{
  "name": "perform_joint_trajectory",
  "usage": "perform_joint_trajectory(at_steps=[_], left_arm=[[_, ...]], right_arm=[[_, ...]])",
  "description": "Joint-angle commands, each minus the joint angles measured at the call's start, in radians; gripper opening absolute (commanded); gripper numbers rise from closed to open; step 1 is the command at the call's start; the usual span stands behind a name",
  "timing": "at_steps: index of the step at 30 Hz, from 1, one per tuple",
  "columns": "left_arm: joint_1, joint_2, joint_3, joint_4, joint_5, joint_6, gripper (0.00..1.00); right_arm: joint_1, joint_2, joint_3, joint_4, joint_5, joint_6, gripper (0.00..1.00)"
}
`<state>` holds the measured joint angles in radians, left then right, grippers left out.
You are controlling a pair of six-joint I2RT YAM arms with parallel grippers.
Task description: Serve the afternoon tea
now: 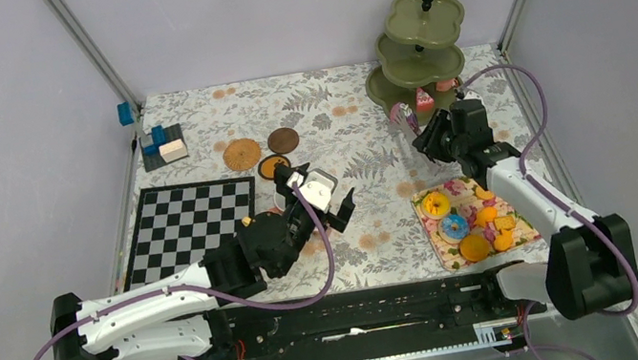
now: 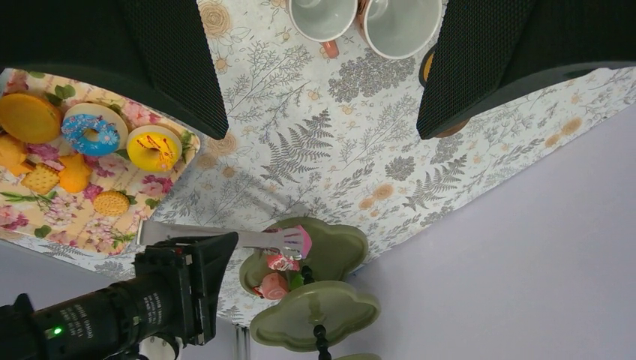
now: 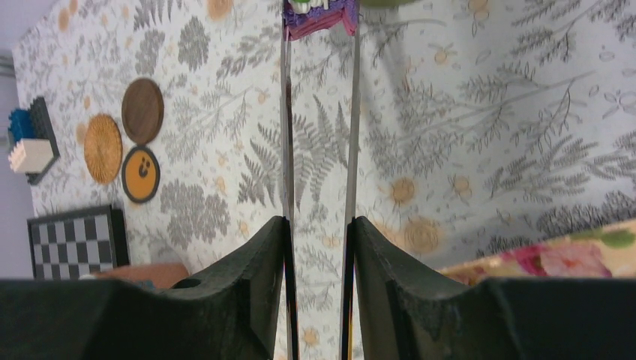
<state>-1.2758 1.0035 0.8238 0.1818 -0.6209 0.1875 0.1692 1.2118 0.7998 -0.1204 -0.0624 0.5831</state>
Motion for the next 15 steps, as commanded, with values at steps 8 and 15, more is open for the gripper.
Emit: perform_joint_trajectory(at_steps=[8,15], left_arm=[[-0.004,-0.007,0.011,0.056,-0.035,0.027,0.99],[-0.003,-0.019,0.005,0.062,-0.042,0.034,0.99]], right_arm=[[0.004,0.207,0.003,0.396,0.118,0.035,0.37],[0.003,0.274,0.036,0.390,0.208,0.003,0.38]])
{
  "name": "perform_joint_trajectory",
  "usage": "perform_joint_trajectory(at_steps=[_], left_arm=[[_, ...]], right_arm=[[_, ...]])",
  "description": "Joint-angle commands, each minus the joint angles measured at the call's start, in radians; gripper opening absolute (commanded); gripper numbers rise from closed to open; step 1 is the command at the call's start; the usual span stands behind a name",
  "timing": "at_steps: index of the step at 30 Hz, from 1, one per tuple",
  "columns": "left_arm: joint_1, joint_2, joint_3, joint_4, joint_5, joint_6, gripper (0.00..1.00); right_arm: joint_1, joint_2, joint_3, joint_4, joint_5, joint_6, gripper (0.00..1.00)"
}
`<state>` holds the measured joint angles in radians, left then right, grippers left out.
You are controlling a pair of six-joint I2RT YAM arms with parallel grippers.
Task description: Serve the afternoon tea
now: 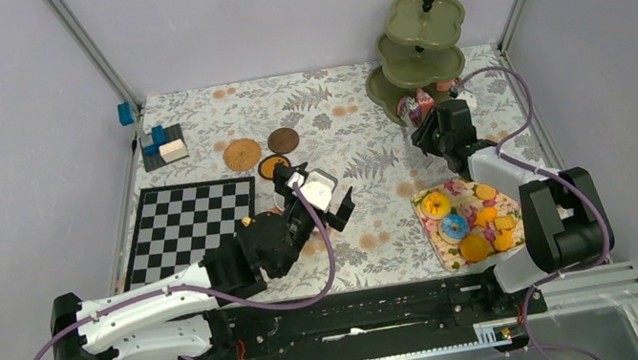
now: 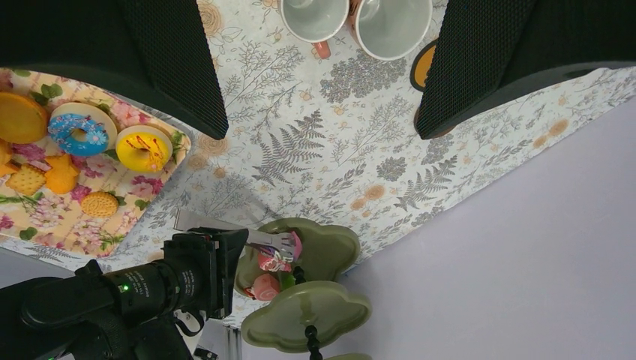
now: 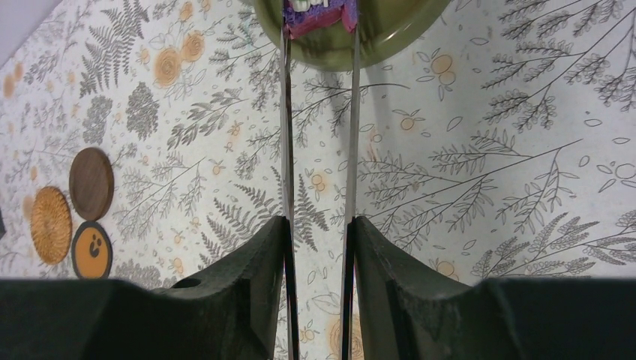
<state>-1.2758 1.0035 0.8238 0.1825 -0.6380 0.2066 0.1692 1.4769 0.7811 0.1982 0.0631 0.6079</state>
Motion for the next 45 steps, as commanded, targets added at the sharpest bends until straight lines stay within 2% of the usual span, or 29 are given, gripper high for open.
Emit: perform_joint_trajectory(at_steps=[1,4,13,18,24,32,45], left_arm=[[-0.003,-0.020,0.005,0.061,-0.023,0.016,0.99],[-0.003,-0.022,0.005,0.061,-0.022,0.015,0.99],[-0.003,-0.026,0.005,0.060,-0.019,0.014,0.99],[-0.004,-0.027,0.006,0.058,-0.016,0.013,0.99],[-0.003,-0.026,0.008,0.054,-0.014,0.011,0.99],[-0.003,-0.024,0.009,0.054,-0.014,0.011,0.99],[-0.004,-0.023,0.016,0.043,-0.011,0.004,0.99]], right_arm=[[0.003,0.009,0.057,0.062,0.101,-0.025,0.38],[0.003,0.005,0.060,0.043,0.133,-0.036,0.40],[0.003,0.012,0.088,-0.002,0.083,-0.065,0.60],[0.003,-0.014,0.094,-0.042,0.084,-0.077,0.64],[0.003,-0.053,0.094,-0.085,0.071,-0.082,0.64],[0.003,-0.187,0.066,-0.168,0.034,-0.087,0.63],[0.003,-0.574,-0.043,-0.559,0.021,-0.084,0.62]])
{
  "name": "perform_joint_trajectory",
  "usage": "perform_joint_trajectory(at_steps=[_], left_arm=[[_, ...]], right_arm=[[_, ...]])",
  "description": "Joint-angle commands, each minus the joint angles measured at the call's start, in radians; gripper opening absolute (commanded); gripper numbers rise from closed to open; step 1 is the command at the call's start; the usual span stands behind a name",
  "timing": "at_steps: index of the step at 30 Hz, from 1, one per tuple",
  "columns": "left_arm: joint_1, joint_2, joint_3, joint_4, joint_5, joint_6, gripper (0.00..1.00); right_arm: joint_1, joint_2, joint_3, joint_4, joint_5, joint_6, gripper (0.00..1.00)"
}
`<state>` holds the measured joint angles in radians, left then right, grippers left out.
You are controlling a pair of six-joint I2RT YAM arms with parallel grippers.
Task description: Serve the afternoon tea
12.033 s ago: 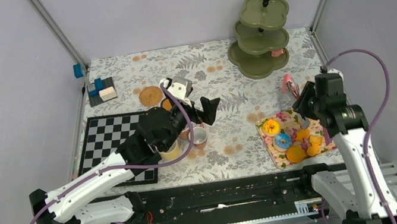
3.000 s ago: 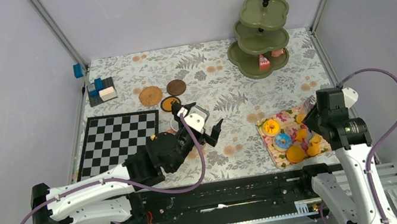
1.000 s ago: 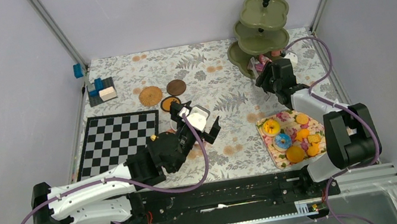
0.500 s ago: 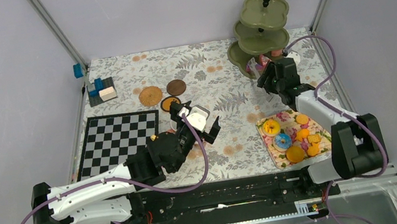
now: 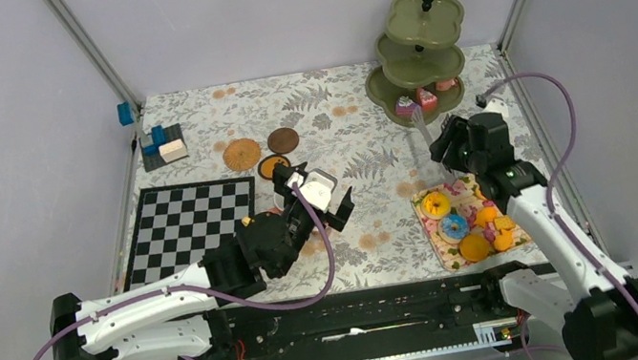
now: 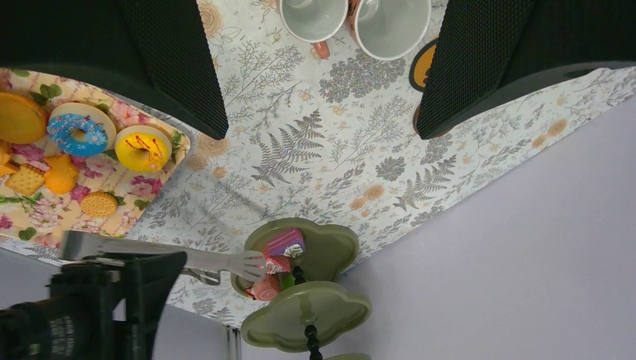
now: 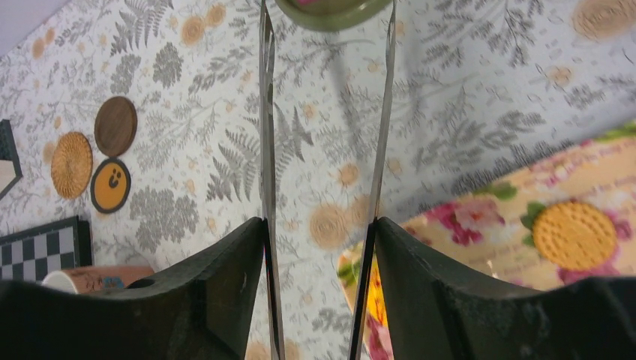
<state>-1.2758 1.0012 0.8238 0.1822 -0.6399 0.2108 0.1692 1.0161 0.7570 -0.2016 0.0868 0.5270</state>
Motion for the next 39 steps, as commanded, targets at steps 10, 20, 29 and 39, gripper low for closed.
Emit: perform_joint_trajectory(at_steps=[10,20,29,39], left_arm=[[-0.004,-0.022,0.023,0.031,0.006,-0.016,0.99],[-0.004,-0.021,0.023,0.030,0.018,-0.024,0.99],[-0.004,-0.018,0.023,0.030,0.015,-0.024,0.99],[-0.003,-0.012,0.025,0.028,0.009,-0.022,0.99]], right_arm=[[0.003,-0.405,0.059,-0.628,0.090,0.139,0.61],[0.003,-0.394,0.120,-0.848,-0.124,0.080,0.61],[0.003,-0.330,0.134,-0.900,-0.202,-0.072,0.61],[0.003,-0.262,0.150,-0.868,-0.224,-0.094,0.61]])
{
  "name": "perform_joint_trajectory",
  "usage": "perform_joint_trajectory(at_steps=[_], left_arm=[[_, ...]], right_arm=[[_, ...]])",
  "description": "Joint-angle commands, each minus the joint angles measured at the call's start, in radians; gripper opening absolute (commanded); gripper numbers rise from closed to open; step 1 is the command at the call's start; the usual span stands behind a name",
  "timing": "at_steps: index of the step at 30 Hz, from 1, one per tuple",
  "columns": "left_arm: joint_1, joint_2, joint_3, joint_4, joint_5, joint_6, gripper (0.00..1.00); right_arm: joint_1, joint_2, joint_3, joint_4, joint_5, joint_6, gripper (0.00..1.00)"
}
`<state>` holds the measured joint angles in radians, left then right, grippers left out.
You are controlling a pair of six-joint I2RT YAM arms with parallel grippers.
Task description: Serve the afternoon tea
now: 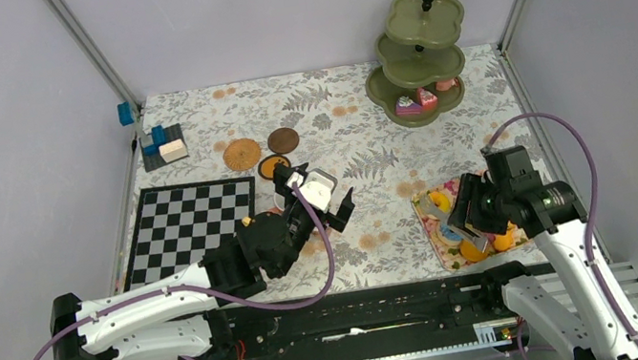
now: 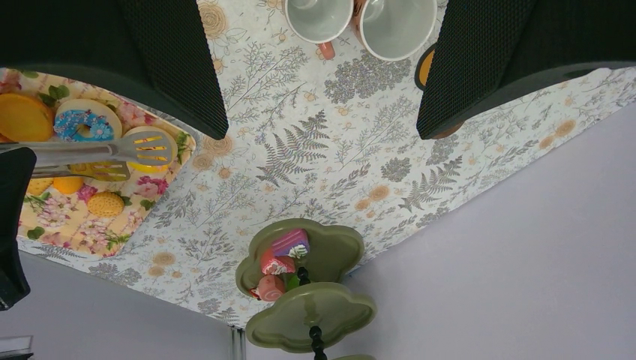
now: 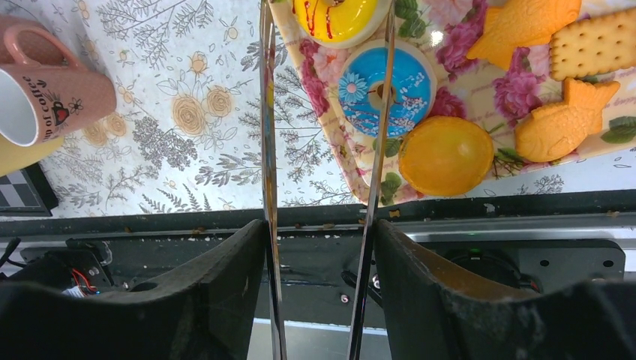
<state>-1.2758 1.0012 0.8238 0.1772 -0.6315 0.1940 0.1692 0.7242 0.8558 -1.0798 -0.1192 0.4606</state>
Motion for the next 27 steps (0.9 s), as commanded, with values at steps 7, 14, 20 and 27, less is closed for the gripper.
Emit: perform_joint_trajectory(at_steps=[7,14,20,27], left_arm=[[-0.003,-0.009,0.026,0.033,-0.007,-0.002,0.99],[-0.003,-0.005,0.026,0.032,-0.008,-0.001,0.99],[-0.003,-0.001,0.028,0.032,-0.008,-0.001,0.99],[-0.003,0.002,0.029,0.030,-0.007,-0.002,0.99]], right_arm=[[0.003,0.094,0.065,0.024,0.005,-0.027,0.60],[0.004,0.141,0.066,0.031,0.036,-0.017,0.57],[0.005,0.144,0.068,0.027,0.052,-0.011,0.49],[0.005,0.101,0.091,0.011,0.085,0.007,0.41]])
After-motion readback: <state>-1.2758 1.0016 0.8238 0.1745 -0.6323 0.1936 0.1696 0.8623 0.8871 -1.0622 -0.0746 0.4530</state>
